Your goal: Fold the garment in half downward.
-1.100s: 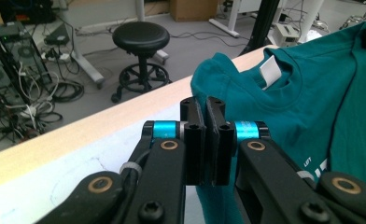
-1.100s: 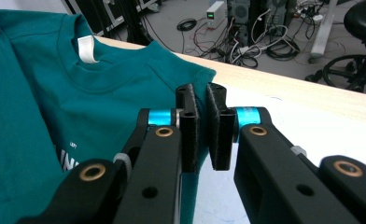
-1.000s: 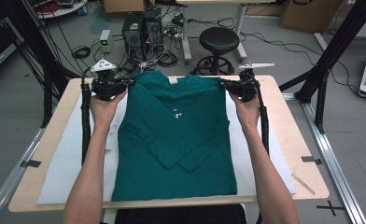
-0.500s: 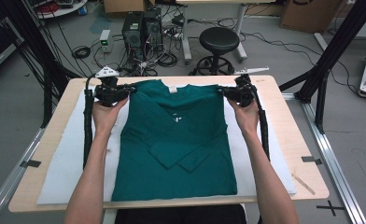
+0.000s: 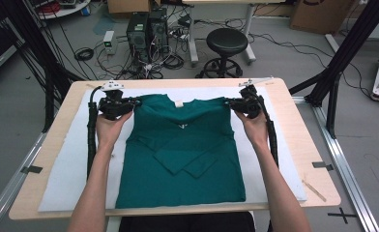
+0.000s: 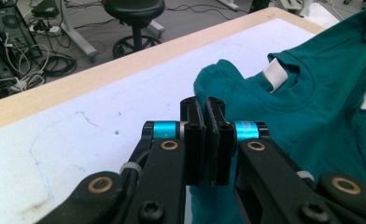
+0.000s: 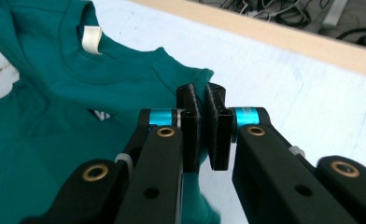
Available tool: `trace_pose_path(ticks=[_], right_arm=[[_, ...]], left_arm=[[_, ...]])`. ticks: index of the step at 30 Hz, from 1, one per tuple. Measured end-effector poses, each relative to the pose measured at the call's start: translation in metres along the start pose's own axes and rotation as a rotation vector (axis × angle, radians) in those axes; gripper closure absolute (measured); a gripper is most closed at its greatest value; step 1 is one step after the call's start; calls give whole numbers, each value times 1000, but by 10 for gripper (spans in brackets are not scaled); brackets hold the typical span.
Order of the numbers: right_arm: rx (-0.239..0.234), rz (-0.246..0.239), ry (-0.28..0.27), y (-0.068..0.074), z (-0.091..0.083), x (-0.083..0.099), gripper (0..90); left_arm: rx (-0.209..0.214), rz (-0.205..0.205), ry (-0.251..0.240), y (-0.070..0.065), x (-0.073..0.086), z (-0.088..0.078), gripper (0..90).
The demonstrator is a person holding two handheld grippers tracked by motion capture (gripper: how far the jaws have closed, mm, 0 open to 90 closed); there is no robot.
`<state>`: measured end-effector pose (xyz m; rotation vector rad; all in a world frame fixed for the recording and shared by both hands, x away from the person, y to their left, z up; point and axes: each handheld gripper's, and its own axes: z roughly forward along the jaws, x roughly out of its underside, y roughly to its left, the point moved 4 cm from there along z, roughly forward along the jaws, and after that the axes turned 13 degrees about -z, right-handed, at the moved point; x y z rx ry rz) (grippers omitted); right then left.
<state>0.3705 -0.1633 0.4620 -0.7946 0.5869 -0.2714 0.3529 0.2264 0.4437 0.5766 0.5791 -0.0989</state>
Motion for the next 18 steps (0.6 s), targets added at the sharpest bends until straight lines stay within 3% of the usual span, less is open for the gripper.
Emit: trace_pose_path(ticks=[2,6,13,18], right_arm=[[-11,17,18,0,2,8,865],[-35,44,1,4,1,20,864],[-48,23,9,16,-3,34,863],[-71,41,20,21,-1,47,862]], left_arm=[[3,8,1,-1,3,-1,866],[13,14,5,-6,13,-4,866],[19,-6,17,-5,33,-11,865],[25,-20,27,-4,48,-13,865]])
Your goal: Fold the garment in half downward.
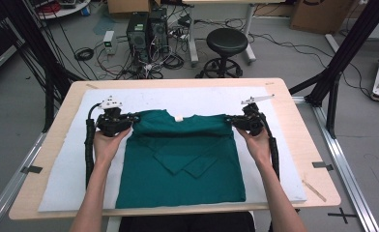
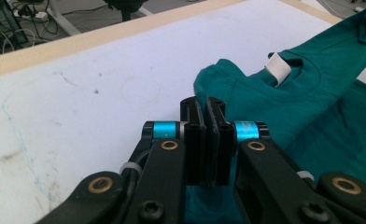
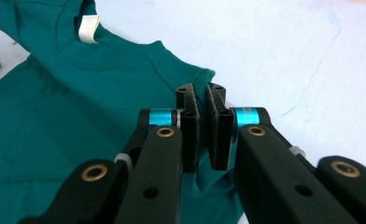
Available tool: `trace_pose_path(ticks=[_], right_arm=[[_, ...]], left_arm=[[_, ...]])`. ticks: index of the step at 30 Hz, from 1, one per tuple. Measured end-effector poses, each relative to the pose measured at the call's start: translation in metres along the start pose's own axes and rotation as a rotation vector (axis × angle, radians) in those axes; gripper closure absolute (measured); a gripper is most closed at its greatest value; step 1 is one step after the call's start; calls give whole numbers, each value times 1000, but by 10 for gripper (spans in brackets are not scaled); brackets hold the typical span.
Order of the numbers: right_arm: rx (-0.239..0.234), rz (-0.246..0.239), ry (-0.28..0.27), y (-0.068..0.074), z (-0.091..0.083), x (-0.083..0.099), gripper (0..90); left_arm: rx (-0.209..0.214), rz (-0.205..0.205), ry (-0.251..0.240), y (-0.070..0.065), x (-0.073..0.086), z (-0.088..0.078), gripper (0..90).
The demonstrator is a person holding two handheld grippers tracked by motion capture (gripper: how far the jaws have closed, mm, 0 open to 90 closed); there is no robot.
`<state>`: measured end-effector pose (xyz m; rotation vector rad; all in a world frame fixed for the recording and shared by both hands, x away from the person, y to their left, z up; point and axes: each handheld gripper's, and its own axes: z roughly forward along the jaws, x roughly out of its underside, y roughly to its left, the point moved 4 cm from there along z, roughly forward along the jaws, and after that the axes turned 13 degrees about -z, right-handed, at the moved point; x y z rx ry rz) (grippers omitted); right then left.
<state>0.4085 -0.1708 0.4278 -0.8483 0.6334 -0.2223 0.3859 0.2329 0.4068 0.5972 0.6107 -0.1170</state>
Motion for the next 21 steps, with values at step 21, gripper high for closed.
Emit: trace_pose_path(ticks=[21], right_arm=[[-63,4,38,33,-1,43,858]], left_arm=[[14,8,64,-15,58,-12,864]])
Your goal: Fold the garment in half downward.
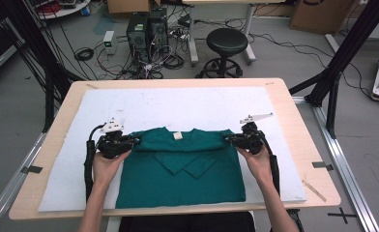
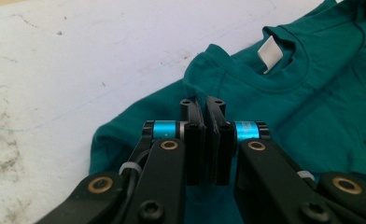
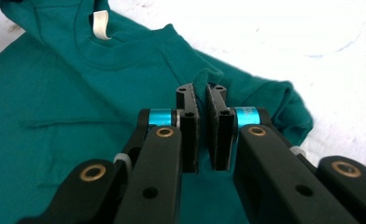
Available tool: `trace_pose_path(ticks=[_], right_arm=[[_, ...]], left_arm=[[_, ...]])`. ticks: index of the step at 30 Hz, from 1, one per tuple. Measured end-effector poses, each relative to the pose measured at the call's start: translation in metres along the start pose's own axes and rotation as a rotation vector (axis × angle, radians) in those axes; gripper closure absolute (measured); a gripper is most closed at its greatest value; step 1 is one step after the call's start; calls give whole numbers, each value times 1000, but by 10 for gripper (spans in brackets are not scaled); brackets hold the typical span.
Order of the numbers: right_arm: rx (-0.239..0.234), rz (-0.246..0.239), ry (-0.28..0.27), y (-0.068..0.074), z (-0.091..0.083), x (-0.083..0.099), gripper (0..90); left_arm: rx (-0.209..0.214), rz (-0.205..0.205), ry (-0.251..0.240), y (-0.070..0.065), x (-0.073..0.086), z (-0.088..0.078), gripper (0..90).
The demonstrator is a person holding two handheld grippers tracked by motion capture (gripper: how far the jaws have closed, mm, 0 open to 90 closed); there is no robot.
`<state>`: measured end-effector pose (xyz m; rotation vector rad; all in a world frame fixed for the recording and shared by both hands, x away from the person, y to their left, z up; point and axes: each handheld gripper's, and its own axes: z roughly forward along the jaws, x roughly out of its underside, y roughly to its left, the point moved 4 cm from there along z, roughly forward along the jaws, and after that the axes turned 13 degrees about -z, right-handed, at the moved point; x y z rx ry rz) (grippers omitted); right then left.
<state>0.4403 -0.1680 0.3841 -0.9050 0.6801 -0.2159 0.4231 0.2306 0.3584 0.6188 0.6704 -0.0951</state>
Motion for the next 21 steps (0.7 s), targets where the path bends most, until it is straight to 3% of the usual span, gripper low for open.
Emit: trace_pose_path(ticks=[12,21], right_arm=[[-22,25,-8,9,-2,21,856],[-39,29,-20,21,-7,33,855]], left_arm=[[23,-32,5,-5,23,-2,864],[44,-25,17,-14,33,-10,863]])
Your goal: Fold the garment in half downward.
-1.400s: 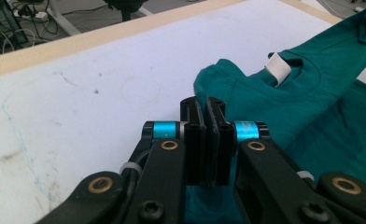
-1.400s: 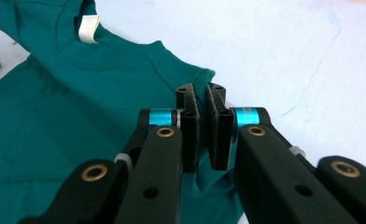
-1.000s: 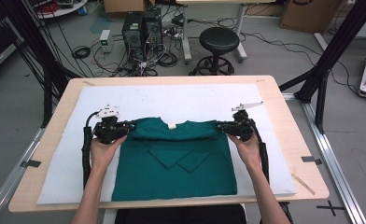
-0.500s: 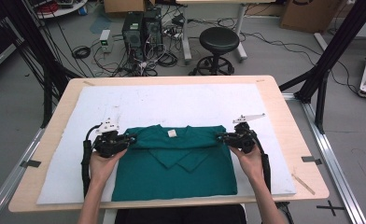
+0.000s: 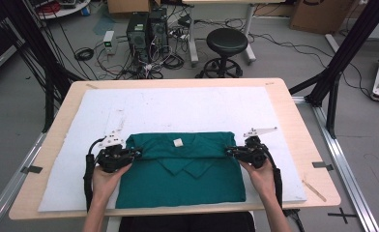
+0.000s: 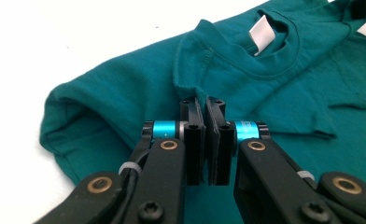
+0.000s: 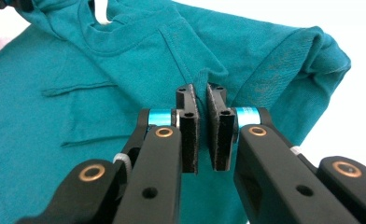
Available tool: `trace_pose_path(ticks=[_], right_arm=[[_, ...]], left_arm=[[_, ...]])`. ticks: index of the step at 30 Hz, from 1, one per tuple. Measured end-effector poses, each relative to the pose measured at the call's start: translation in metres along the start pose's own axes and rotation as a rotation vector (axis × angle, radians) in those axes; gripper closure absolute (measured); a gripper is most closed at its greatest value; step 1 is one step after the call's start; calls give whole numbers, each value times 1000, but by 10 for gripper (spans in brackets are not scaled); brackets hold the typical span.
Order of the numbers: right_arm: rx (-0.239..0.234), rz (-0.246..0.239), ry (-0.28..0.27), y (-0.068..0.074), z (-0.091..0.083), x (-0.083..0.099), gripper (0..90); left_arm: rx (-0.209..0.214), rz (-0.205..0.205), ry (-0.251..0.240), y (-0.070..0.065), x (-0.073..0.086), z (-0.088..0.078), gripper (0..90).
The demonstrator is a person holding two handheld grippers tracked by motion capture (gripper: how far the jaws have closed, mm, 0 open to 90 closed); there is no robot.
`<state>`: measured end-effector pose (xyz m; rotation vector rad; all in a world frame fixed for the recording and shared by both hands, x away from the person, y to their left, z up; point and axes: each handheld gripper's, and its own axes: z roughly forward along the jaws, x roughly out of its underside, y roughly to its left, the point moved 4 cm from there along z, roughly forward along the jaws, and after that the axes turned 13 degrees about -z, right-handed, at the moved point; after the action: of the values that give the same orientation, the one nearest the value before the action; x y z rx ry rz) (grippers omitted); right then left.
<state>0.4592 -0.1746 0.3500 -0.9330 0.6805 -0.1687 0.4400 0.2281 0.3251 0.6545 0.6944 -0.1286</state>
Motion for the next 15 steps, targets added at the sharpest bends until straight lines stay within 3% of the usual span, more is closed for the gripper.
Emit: trace_pose_path(ticks=[15], right_arm=[[-28,12,-20,14,-15,16,855]], left_arm=[[25,11,13,-13,21,-17,863]])
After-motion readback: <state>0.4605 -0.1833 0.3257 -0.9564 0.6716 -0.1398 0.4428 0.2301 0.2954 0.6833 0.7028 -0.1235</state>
